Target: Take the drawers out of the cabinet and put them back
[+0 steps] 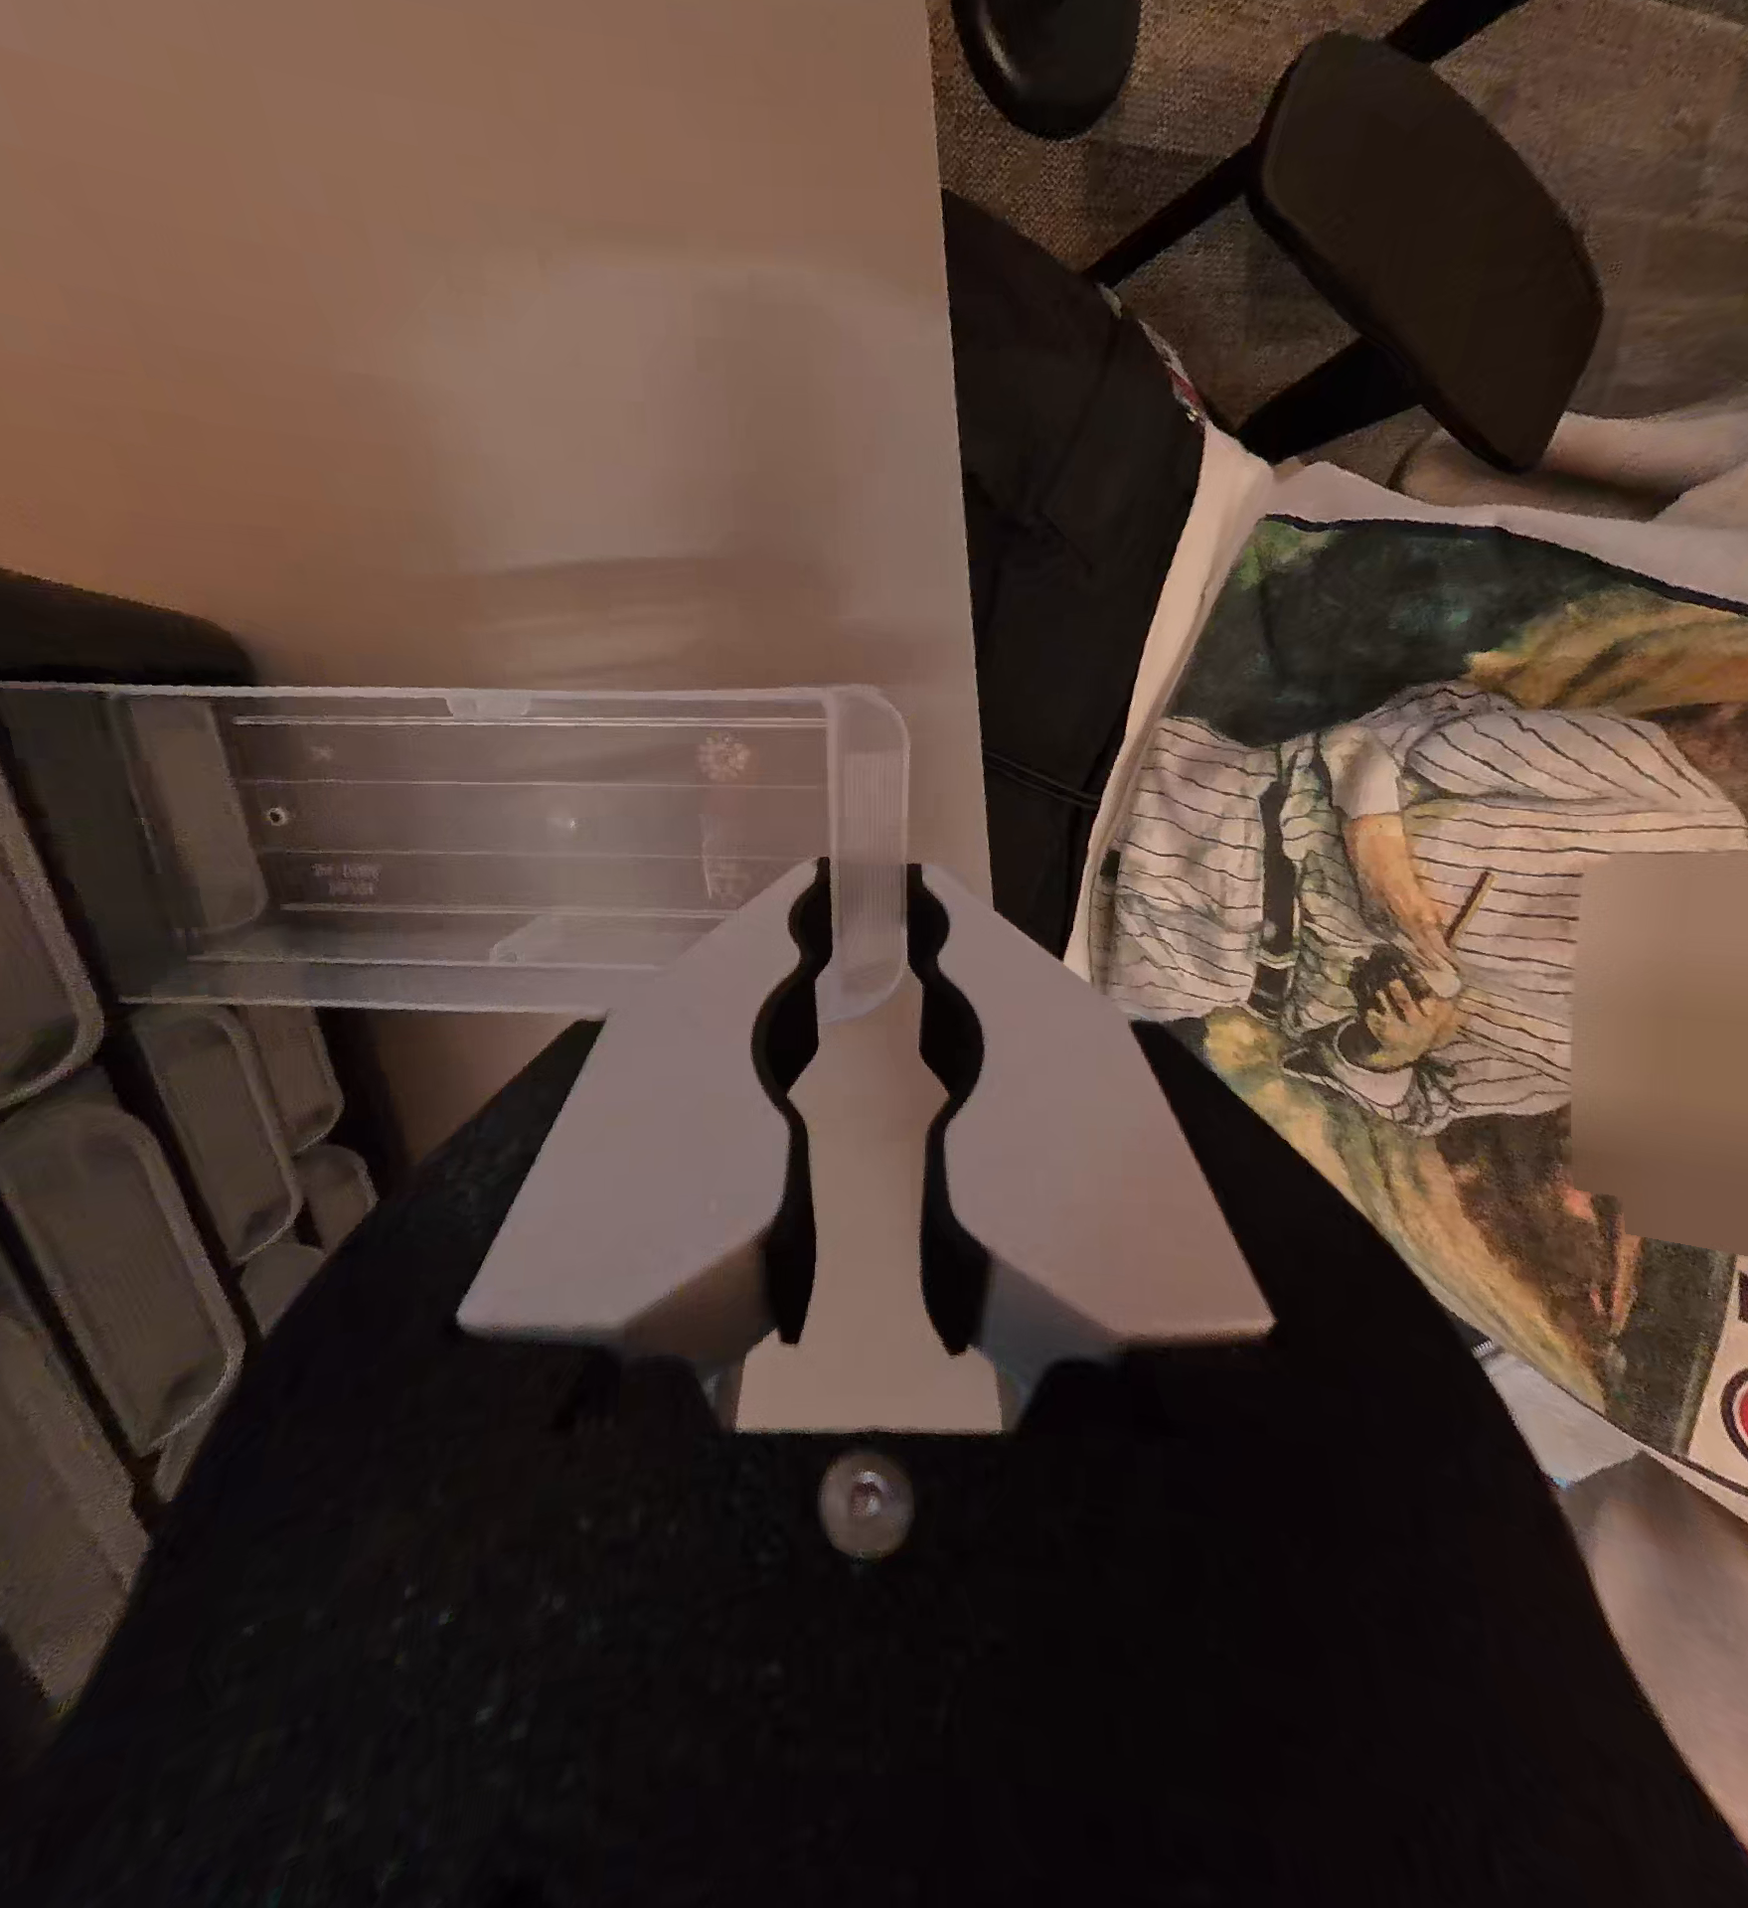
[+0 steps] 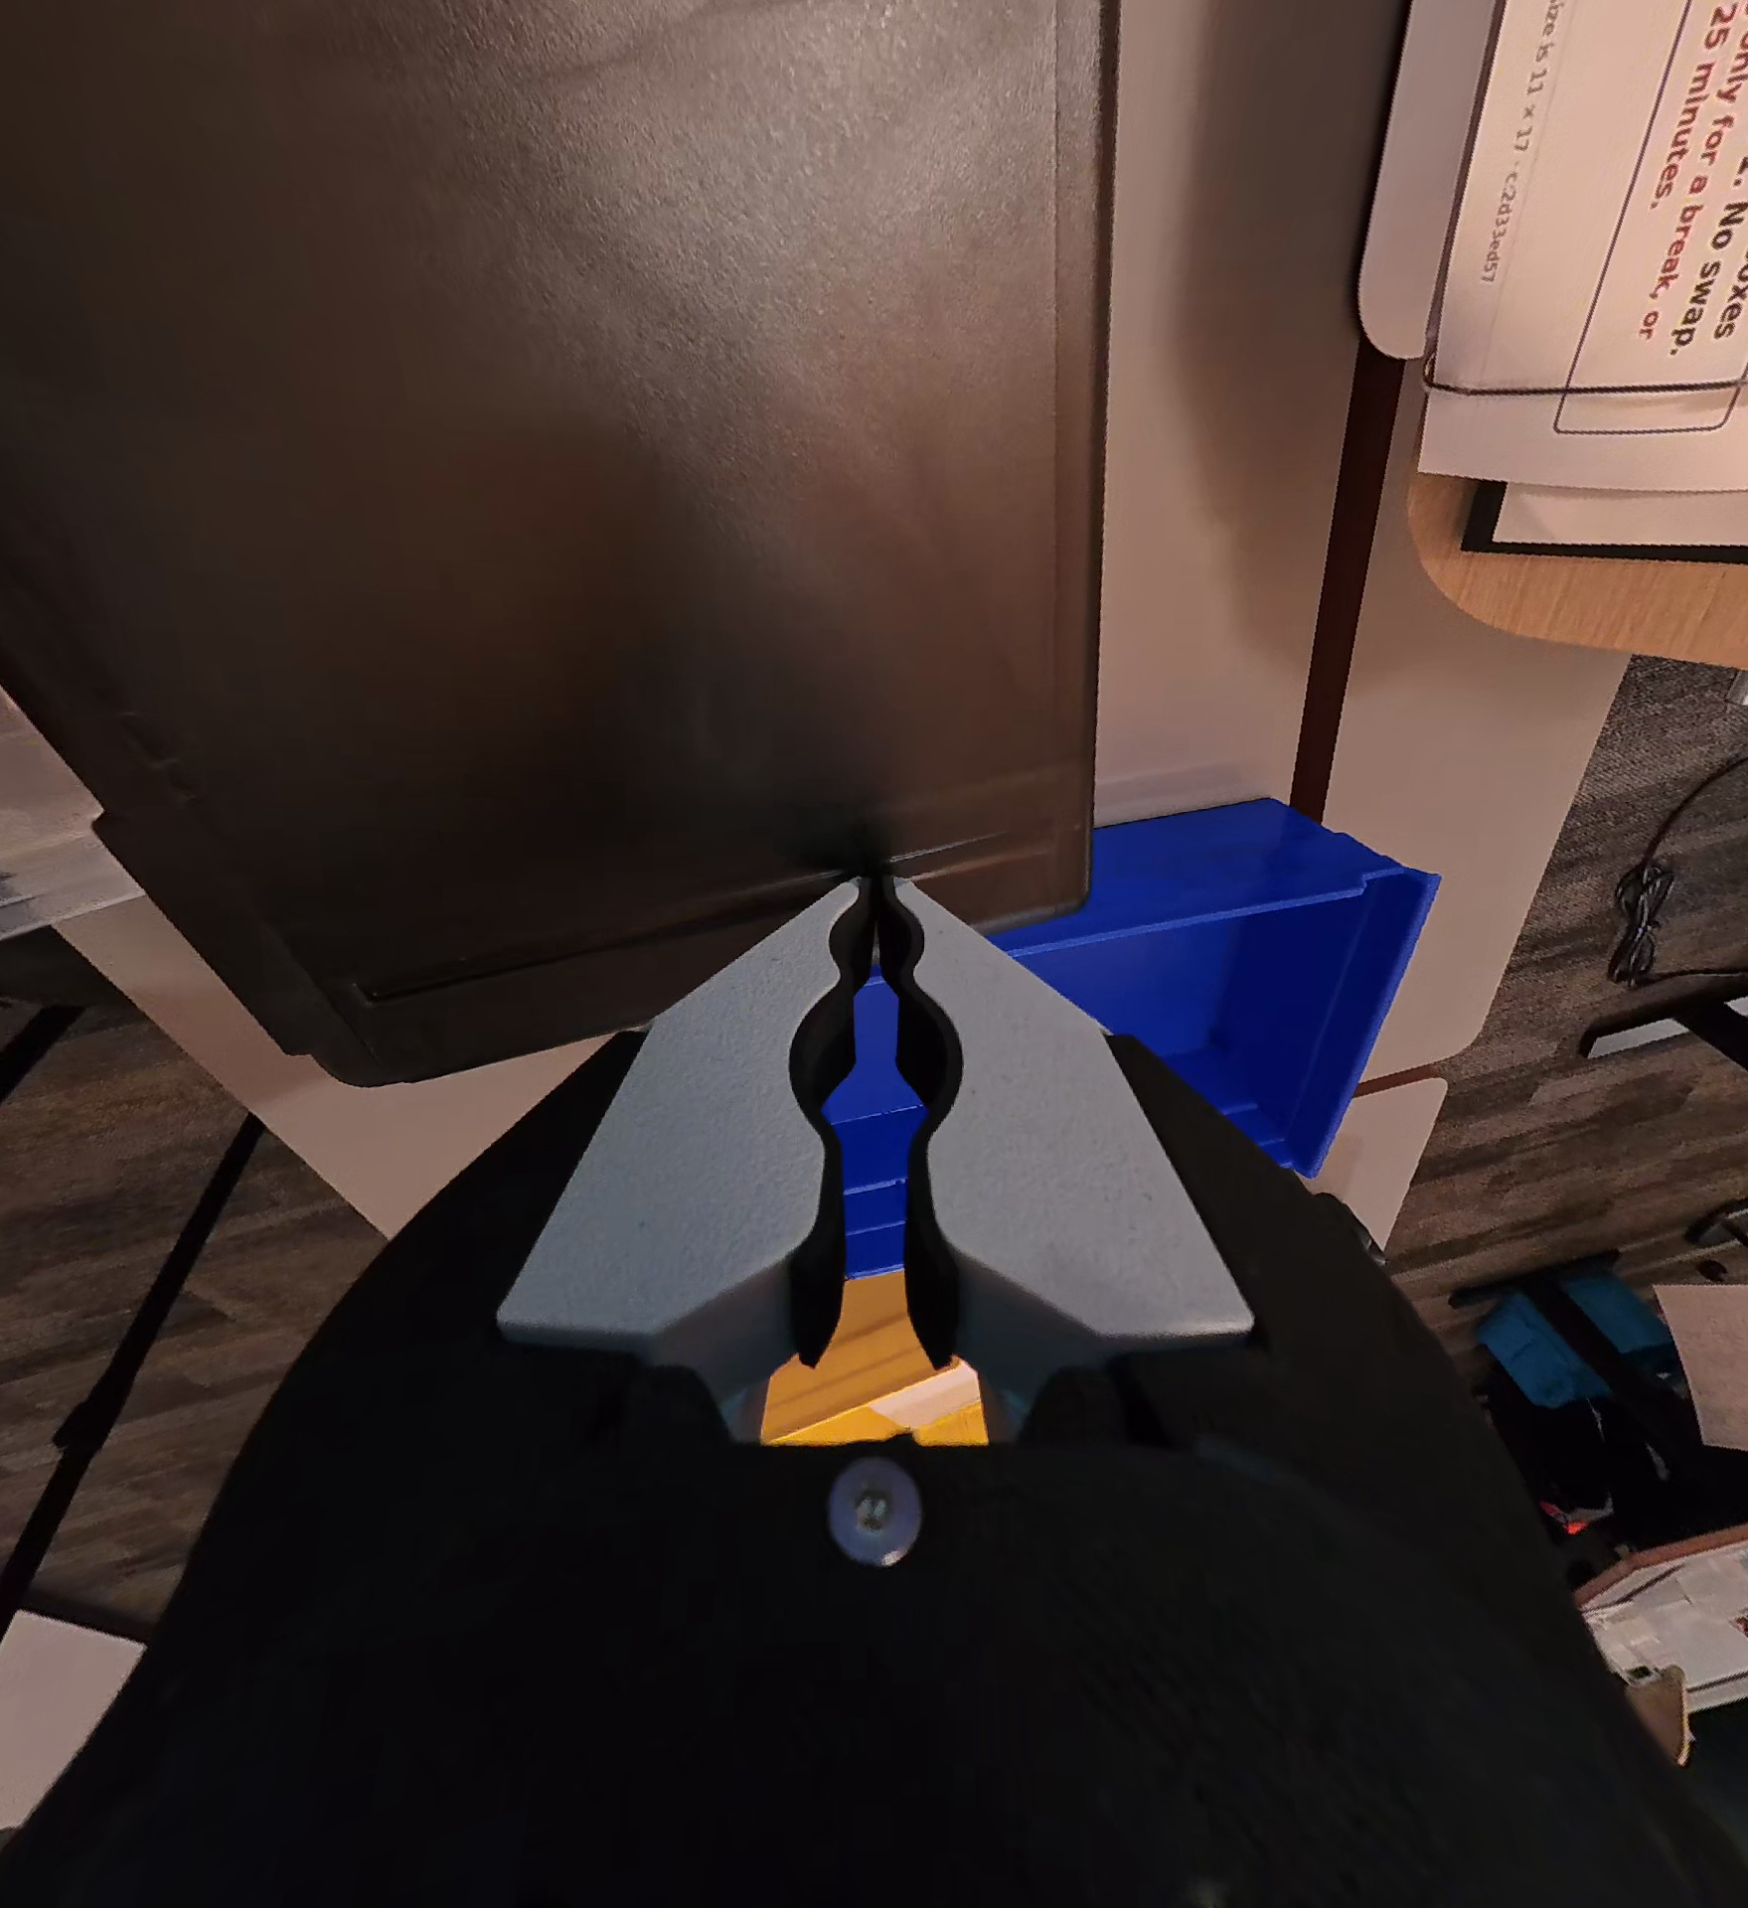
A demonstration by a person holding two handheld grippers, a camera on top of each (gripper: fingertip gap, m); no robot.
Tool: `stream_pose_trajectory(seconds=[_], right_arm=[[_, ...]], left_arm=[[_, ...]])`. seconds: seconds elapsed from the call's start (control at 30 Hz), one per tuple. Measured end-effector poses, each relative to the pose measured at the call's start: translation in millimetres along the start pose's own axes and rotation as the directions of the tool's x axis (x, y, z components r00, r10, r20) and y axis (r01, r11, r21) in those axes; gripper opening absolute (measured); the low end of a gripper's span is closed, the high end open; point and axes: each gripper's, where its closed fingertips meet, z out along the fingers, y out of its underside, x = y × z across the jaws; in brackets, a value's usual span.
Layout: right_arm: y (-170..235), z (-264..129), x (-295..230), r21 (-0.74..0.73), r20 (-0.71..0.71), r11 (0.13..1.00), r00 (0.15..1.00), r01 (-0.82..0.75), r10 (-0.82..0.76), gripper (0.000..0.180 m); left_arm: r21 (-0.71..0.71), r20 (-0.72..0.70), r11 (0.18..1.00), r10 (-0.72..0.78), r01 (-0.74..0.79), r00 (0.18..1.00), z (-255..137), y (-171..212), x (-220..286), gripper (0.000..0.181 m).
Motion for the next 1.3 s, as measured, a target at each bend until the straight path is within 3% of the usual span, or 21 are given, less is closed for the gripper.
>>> stream_pose_trajectory(seconds=[0.03, 0.37, 0.7, 0.8, 0.97, 1.1, 1.3], right_arm=[[0.0, 0.0, 0.0, -0.001, 0.001, 1.0, 1.0, -0.001, 0.001, 0.0], [0.1, 0.1, 0.0, -0.012, -0.001, 1.0, 1.0, 0.009, -0.009, 0.0], [0.0, 0.0, -0.2, -0.003, -0.01, 0.999, 0.999, 0.039, -0.039, 0.0], [0.0, 0.0, -0.2, -0.002, -0.008, 0.999, 0.999, 0.051, -0.051, 0.0], [0.0, 0.0, -0.3, 0.009, -0.008, 0.999, 0.999, 0.053, -0.053, 0.0], [-0.1, -0.2, -0.3, 0.024, -0.01, 0.999, 0.999, 0.048, -0.047, 0.0], [-0.2, -0.3, -0.1, 0.038, -0.016, 0.998, 0.999, 0.04, -0.04, 0.0]], left_arm=[[0.004, 0.017, 1.0, -0.007, 0.007, 1.0, -0.7, -1.3, -2.0, 0.011], [0.017, 0.131, 1.0, -0.013, 0.011, 0.991, 11.0, -1.5, -16.5, 0.011], [-0.011, 0.464, 0.996, 0.079, -0.083, 0.882, 19.7, 0.2, -26.1, 0.014], [-0.024, 0.62, 0.99, 0.122, -0.136, 0.775, 22.3, -4.9, -30.5, 0.015], [-0.168, 0.841, 0.965, 0.246, -0.2, 0.482, 22.9, -7.5, -37.0, 0.016], [-0.26, 0.906, 0.938, 0.319, -0.227, 0.279, 19.3, -9.4, -38.0, 0.015], [-0.419, 0.908, 0.867, 0.404, -0.27, -0.112, 14.8, -15.2, -35.4, 0.011]])
